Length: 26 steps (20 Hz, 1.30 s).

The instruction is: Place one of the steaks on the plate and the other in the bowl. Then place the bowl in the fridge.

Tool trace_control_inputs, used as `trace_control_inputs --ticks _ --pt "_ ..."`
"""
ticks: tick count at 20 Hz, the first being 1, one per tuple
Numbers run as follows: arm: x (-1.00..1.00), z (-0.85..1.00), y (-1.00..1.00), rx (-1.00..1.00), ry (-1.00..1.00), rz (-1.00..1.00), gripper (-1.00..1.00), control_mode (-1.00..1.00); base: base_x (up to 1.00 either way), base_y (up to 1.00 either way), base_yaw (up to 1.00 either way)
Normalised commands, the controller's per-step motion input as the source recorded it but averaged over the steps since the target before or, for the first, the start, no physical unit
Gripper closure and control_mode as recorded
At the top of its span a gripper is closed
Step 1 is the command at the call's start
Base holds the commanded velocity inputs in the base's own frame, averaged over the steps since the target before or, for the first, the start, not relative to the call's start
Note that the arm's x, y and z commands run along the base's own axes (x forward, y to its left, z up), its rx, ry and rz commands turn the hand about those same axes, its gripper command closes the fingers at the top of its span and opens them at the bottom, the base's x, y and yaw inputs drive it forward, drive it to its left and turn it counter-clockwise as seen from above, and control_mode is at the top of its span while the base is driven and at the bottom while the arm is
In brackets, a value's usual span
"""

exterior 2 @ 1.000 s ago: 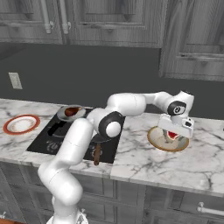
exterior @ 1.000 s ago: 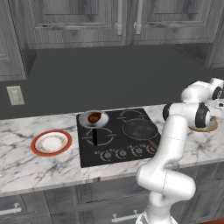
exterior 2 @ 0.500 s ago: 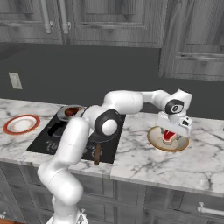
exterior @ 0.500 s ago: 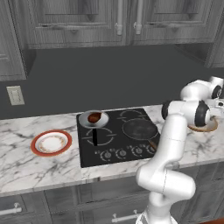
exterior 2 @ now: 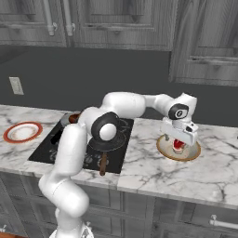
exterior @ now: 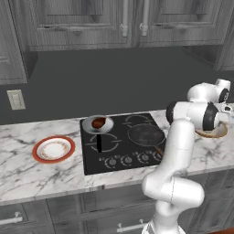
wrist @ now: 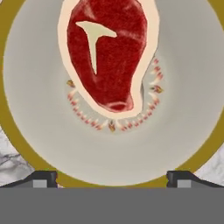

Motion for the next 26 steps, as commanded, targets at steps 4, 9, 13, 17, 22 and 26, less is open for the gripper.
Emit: trace_control_inputs --ticks 4,9,13,17,22,26 --pt "-0.25 0.11 0.63 -0.12 0.02 -0.09 -1.0 -1.0 0.0 0.0 0.0" --pt "-0.31 0.09 0.87 -0.14 0.1 -0.07 -1.0 -1.0 0.0 0.0 0.0" --pt "-0.4 0.02 0.99 -0.15 0.14 -0.09 -1.0 -1.0 0.0 0.0 0.0" --pt "-0.49 0.23 0.99 -0.19 0.09 -0.11 -1.0 -1.0 0.0 0.0 0.0" --pt "-0.49 0.65 0.55 -0.07 0.08 -0.11 -1.0 -1.0 0.0 0.0 0.0" --pt "-0.62 0.89 0.41 0.07 0.0 -0.04 -1.0 -1.0 0.0 0.0 0.0"
